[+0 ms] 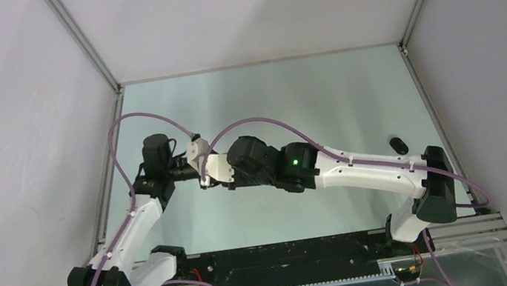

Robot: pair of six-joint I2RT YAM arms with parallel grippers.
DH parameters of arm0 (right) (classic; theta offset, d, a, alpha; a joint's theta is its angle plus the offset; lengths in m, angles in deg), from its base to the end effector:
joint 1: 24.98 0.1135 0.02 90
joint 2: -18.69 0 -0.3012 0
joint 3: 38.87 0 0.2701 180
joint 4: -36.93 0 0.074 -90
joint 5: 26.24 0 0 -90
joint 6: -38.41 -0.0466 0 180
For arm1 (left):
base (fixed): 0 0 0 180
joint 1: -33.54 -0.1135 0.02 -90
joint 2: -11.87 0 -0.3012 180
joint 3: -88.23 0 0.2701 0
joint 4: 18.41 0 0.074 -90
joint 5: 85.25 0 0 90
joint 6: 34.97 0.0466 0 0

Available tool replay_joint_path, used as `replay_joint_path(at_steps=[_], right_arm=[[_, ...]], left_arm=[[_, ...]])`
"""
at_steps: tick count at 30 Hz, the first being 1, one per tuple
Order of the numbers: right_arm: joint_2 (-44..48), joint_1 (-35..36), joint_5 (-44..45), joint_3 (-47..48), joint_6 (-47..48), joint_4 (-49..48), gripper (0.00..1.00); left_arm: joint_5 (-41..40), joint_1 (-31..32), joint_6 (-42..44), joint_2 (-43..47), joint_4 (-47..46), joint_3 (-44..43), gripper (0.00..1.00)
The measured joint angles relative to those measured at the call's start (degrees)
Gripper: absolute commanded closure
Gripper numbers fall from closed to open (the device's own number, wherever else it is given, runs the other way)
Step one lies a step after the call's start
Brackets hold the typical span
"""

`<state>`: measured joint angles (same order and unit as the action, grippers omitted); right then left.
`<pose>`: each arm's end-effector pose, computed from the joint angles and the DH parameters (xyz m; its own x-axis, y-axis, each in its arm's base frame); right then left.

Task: Insert the wireless bluetooth earbuds into the charging case
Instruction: Place the earbud in the charging case.

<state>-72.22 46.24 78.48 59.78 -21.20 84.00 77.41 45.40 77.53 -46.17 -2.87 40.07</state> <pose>0.1350 0.3602 0.3756 0.2552 -0.7693 -0.5858 -0.8385 0.1255 -0.5302 0.1925 -0.0859 0.2850 -0.0418 0.1253 -0.9912 0.9969 0.0720 -0.0329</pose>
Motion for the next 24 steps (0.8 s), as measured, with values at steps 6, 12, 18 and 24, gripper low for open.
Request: replay_joint_path(at_steps=[6,12,18,24], right_arm=[[0.1,-1.8,-6.3,4.6,-0.9,5.4,0.55],[5.0,-7.8,-12.6,9.1,-2.4,7.8,0.59],[9.1,-10.8,-4.2,4.5,-2.6,-0.9,0.59],[3.2,-6.9,4.2,-2.7,-0.9,-8.5,0.59]], left_arm=[[0.4,0.0,0.0,0.5,-0.7,0.0,1.00],[1.1,0.0,0.2,0.5,-0.9,0.0,1.00],[1.2,0.0,0.4,0.5,-0.9,0.0,1.00],[1.3,0.0,0.4,0.5,-0.9,0.0,1.00]])
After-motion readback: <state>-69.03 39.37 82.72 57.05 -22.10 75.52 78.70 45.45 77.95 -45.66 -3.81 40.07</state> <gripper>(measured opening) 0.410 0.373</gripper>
